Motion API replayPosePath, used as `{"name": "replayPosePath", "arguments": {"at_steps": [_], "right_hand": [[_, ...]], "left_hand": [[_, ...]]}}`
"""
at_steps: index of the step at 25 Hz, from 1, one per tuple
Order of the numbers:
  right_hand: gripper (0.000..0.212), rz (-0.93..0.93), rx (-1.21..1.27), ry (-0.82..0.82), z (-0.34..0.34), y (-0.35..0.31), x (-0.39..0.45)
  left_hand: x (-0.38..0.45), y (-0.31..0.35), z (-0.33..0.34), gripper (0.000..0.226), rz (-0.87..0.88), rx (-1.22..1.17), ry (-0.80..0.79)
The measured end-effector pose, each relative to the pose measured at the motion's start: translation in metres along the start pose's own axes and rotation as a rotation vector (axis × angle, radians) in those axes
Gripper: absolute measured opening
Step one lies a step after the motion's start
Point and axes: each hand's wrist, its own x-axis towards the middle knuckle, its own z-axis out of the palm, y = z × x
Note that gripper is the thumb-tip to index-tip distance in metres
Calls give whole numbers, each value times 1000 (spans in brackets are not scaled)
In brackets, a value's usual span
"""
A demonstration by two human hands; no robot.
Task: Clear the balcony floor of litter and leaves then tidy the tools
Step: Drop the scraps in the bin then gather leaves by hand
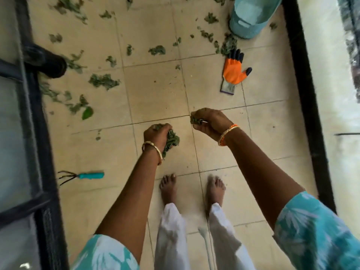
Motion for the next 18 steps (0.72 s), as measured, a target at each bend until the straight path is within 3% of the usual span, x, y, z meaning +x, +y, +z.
{"name": "replayPosePath", "arguments": {"at_steps": [7,18], "right_hand": [[20,-38,-297,-55,47,31,-88],[23,135,-887,-434,133,134,-137]], "left_hand": [[-86,-31,-77,18,-99,-257,134],[-195,-170,-188,22,-270,-813,463]]}}
